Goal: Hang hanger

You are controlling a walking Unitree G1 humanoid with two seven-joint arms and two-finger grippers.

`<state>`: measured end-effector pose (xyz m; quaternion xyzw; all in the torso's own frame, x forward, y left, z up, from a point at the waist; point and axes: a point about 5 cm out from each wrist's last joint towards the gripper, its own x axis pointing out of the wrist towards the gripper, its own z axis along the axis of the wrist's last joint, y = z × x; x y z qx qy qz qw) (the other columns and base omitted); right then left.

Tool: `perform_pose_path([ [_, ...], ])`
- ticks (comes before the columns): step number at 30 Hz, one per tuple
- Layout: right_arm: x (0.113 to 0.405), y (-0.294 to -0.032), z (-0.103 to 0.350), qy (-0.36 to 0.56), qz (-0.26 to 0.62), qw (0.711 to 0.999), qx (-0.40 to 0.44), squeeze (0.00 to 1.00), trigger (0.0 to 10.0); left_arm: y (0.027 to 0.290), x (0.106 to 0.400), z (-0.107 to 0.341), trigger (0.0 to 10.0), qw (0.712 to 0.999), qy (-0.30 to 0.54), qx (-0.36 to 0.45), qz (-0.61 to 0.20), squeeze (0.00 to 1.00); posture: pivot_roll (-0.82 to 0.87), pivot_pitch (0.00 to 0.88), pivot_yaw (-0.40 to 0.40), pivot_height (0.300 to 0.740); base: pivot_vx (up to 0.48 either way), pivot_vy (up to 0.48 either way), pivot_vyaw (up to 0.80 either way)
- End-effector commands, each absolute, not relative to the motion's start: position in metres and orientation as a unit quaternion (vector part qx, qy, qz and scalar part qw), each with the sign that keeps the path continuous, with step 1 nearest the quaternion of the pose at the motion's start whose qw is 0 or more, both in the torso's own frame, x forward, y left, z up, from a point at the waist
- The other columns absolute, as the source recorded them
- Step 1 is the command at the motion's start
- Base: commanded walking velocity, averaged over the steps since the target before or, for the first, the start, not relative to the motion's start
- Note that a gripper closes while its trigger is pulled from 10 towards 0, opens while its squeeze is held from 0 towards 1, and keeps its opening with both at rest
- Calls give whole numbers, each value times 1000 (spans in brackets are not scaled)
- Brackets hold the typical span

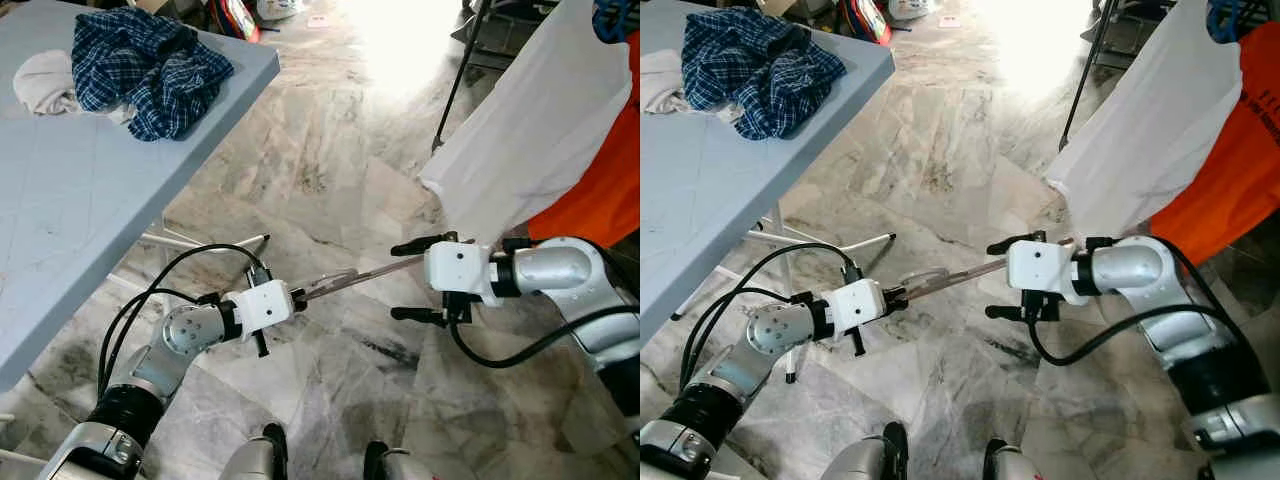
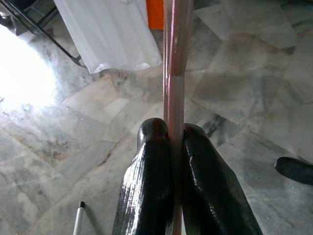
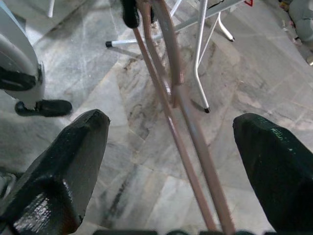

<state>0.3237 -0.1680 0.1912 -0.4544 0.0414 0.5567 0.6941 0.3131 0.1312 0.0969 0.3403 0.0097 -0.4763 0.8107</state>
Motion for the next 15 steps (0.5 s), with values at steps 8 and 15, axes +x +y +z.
perform_pose_path([
  [8,328,-161,179,59,577,645,-497,0,2863,128,305,92,10000,797,7,343,-497,0,86,277,55,740,0,0,0],
  [15,335,-156,173,57,581,617,-528,0,980,127,304,92,10000,794,6,344,-502,0,85,282,62,740,0,0,0],
])
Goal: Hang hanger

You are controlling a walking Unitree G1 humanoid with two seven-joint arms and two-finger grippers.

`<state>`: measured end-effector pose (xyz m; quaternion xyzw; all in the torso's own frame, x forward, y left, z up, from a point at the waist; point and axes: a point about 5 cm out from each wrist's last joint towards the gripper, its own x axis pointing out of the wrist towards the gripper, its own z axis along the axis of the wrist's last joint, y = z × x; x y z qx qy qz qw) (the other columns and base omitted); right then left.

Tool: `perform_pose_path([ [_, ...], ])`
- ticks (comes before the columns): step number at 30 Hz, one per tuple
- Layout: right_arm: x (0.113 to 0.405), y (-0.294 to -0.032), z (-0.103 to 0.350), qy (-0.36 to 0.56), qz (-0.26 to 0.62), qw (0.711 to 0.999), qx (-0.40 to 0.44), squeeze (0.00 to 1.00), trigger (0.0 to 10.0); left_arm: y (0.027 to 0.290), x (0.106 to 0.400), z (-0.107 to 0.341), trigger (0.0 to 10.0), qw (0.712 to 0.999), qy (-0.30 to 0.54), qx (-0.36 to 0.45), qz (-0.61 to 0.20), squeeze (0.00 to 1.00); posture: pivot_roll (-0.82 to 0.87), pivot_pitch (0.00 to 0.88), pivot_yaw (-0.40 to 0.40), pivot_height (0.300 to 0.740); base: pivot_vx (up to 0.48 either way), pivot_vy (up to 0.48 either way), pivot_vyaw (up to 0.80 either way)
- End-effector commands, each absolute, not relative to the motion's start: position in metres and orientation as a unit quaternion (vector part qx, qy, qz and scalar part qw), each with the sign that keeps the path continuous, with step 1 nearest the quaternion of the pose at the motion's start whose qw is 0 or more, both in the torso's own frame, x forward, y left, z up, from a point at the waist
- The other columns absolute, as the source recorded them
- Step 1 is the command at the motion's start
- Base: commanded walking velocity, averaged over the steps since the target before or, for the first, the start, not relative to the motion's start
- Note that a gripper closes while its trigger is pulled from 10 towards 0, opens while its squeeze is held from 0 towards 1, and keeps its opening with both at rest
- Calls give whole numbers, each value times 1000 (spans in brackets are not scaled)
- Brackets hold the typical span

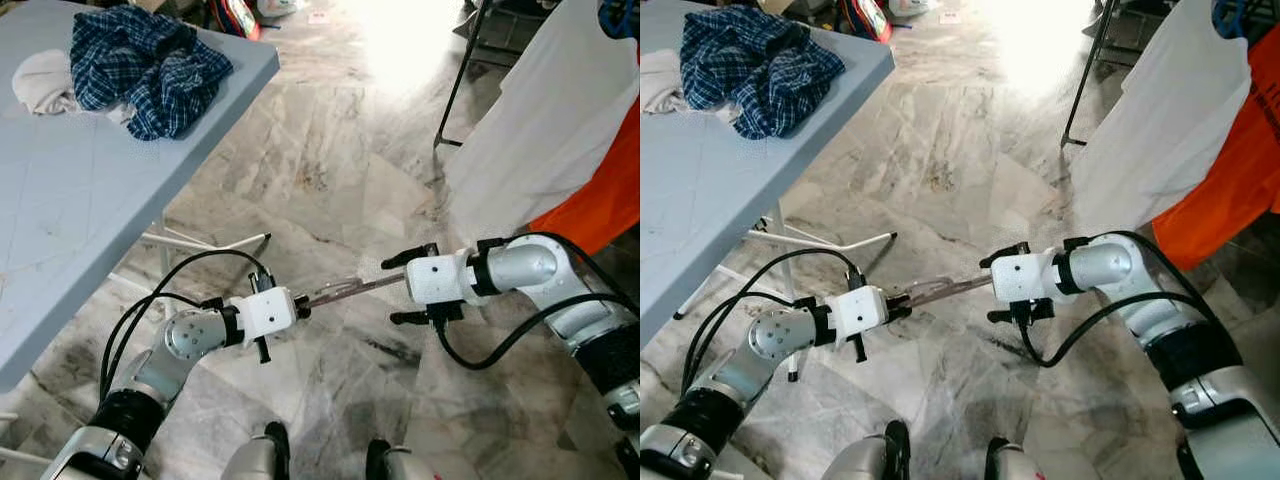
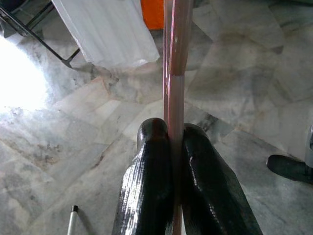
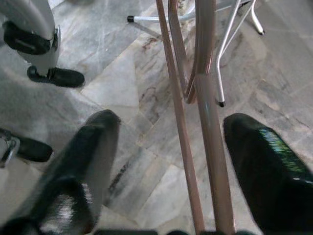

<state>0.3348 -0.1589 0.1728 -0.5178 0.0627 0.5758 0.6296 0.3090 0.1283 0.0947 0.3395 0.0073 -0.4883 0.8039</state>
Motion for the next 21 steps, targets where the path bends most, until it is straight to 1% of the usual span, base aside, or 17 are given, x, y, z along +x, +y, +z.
perform_pose_path([
  [1,336,-155,173,56,579,613,-535,0,667,127,304,92,10000,793,6,344,-503,0,86,282,61,740,0,0,0],
  [3,336,-155,172,55,579,609,-539,0,667,127,304,92,10000,793,6,344,-503,0,86,282,61,740,0,0,0],
  [4,338,-154,173,51,575,607,-546,0,0,126,304,92,10000,792,6,344,-504,0,87,283,61,740,0,0,0],
  [9,346,-147,179,24,559,601,-570,0,0,126,302,91,10000,792,8,342,-505,0,91,285,62,740,0,0,0],
  [14,350,-142,184,-6,544,603,-583,0,0,127,301,90,10000,792,10,343,-505,0,93,287,62,740,0,0,0],
  [19,352,-140,184,-11,544,601,-586,0,0,128,301,90,10000,794,8,345,-501,0,93,288,64,740,0,0,0],
  [21,353,-141,184,-6,547,595,-589,0,0,128,303,92,10000,798,0,349,-491,0,93,289,65,740,0,0,0],
])
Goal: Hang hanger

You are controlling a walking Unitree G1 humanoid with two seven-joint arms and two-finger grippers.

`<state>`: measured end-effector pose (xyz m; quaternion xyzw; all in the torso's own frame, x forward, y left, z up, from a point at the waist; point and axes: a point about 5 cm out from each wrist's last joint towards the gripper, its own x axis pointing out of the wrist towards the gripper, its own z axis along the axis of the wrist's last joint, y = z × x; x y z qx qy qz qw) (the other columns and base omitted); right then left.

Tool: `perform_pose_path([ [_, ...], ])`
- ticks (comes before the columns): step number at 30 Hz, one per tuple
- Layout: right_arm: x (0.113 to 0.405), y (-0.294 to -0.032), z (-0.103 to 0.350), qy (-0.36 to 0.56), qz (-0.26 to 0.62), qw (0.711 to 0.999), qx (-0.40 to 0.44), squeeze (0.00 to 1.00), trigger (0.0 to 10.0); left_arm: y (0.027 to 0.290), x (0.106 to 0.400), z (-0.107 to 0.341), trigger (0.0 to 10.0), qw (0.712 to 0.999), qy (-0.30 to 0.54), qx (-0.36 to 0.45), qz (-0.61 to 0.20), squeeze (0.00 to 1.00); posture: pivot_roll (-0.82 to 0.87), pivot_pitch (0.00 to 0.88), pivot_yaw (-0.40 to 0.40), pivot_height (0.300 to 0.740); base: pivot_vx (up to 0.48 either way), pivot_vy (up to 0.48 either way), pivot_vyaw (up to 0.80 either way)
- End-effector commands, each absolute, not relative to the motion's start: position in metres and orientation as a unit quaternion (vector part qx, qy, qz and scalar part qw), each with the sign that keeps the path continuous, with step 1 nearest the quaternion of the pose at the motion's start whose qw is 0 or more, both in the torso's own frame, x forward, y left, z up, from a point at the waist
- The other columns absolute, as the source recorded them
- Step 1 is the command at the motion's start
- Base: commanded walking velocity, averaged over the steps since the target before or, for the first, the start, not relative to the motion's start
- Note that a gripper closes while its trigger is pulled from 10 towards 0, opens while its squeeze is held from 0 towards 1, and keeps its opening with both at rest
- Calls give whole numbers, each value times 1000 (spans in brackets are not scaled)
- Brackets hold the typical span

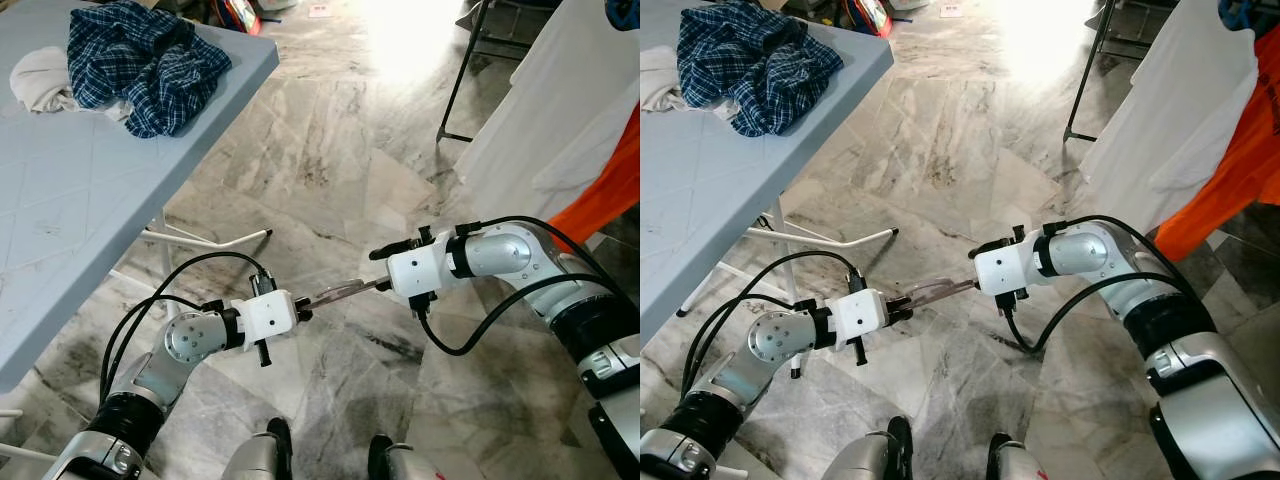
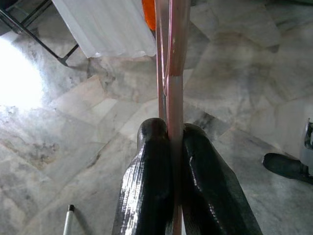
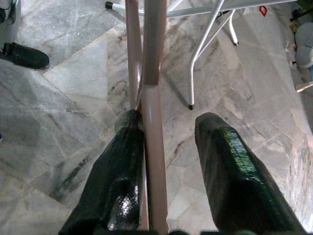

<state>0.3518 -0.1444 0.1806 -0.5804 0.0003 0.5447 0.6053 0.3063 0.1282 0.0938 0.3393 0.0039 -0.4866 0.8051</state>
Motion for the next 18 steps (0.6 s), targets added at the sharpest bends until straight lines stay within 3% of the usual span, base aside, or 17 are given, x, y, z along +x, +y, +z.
perform_pose_path([
  [1,353,-142,183,-2,548,593,-590,0,0,128,304,93,10000,801,-4,350,-486,0,92,290,64,740,0,0,0],
  [18,350,-147,176,38,587,570,-573,0,0,129,309,97,10000,805,-41,380,-455,0,96,290,64,740,0,0,0],
])
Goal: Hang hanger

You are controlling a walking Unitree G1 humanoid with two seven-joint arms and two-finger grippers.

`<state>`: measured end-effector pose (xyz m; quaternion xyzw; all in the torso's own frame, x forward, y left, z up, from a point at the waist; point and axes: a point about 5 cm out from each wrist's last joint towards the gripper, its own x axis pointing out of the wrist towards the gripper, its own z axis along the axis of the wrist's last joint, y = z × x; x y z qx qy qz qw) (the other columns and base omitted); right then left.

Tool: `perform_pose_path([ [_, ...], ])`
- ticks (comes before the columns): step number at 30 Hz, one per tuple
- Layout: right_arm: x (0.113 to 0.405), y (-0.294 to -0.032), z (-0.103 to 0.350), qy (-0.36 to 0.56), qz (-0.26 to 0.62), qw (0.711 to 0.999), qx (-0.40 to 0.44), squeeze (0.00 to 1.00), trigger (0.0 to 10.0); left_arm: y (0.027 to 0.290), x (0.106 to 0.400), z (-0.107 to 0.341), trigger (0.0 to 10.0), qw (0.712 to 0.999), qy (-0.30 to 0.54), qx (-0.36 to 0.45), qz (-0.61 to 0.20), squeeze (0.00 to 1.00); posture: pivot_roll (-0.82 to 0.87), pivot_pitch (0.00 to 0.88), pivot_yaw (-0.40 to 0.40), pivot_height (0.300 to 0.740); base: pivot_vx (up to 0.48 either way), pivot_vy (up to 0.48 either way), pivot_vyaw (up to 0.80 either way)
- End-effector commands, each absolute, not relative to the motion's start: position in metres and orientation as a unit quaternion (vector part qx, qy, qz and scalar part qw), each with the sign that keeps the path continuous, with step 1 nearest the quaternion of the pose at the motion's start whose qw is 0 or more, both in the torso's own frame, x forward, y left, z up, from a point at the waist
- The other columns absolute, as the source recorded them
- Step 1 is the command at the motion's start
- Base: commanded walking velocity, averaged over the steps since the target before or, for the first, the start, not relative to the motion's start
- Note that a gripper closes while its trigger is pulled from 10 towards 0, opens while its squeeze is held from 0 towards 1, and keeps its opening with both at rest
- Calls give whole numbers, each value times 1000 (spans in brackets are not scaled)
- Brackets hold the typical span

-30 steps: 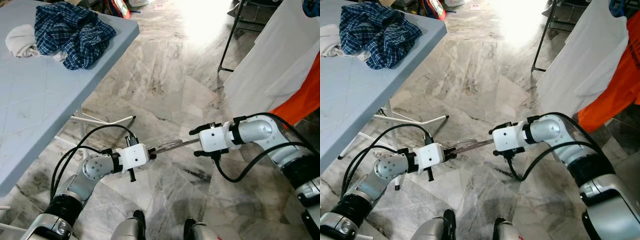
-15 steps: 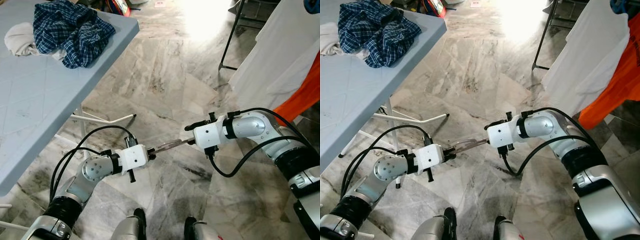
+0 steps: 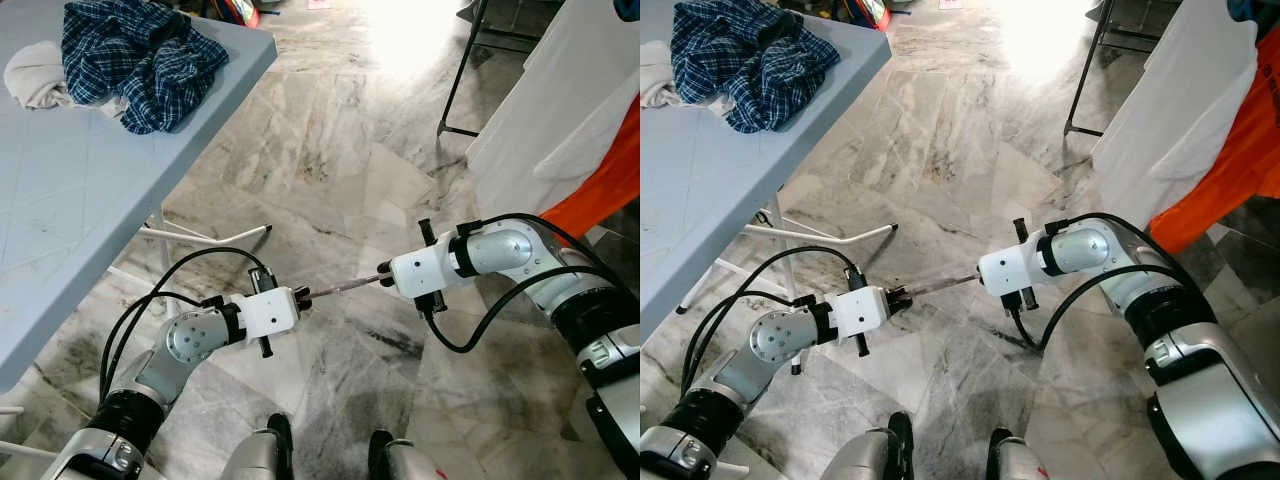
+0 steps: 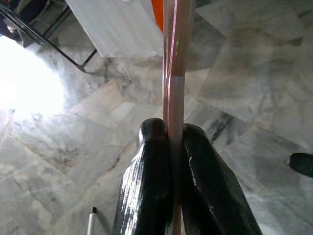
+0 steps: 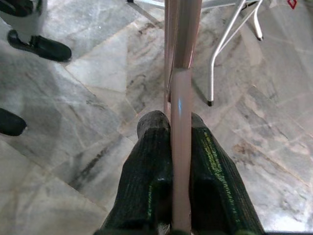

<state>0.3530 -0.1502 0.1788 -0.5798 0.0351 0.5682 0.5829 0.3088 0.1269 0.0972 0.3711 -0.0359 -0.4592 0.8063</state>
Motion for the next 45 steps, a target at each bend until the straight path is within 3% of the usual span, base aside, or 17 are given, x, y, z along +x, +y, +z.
perform_pose_path([
  [1,350,-147,176,38,589,571,-571,0,0,130,309,97,10000,805,-41,380,-454,0,97,290,64,740,0,0,0],
  [12,349,-150,173,42,589,582,-559,0,0,134,313,99,10000,811,-58,402,-422,0,98,288,61,740,0,0,0],
  [22,360,-138,194,-64,514,646,-561,0,0,152,340,134,10000,836,-142,465,-253,0,96,291,62,740,0,0,0],
  [29,363,-138,198,-84,491,656,-567,0,0,158,347,140,10000,842,-155,474,-206,0,95,293,62,740,0,0,0],
  [30,364,-138,198,-85,489,656,-569,0,0,157,347,139,10000,843,-155,472,-206,541,94,293,62,740,0,0,0],
  [31,364,-137,197,-85,489,655,-569,0,0,157,347,139,10000,843,-156,472,-206,541,94,293,62,740,0,0,0],
  [32,364,-138,197,-84,490,654,-570,0,0,156,347,139,10000,842,-160,474,-202,1000,93,292,62,740,0,0,0],
  [41,363,-137,191,-78,496,648,-573,0,0,159,350,150,10000,838,-212,483,-138,1000,94,288,54,740,0,0,0],
  [43,363,-137,190,-77,497,647,-573,0,0,158,350,151,10000,840,-214,479,-140,1000,96,287,53,740,0,0,0],
  [45,363,-137,185,-71,490,655,-572,0,0,153,344,147,10000,848,-208,446,-198,1000,97,285,49,740,0,0,0],
])
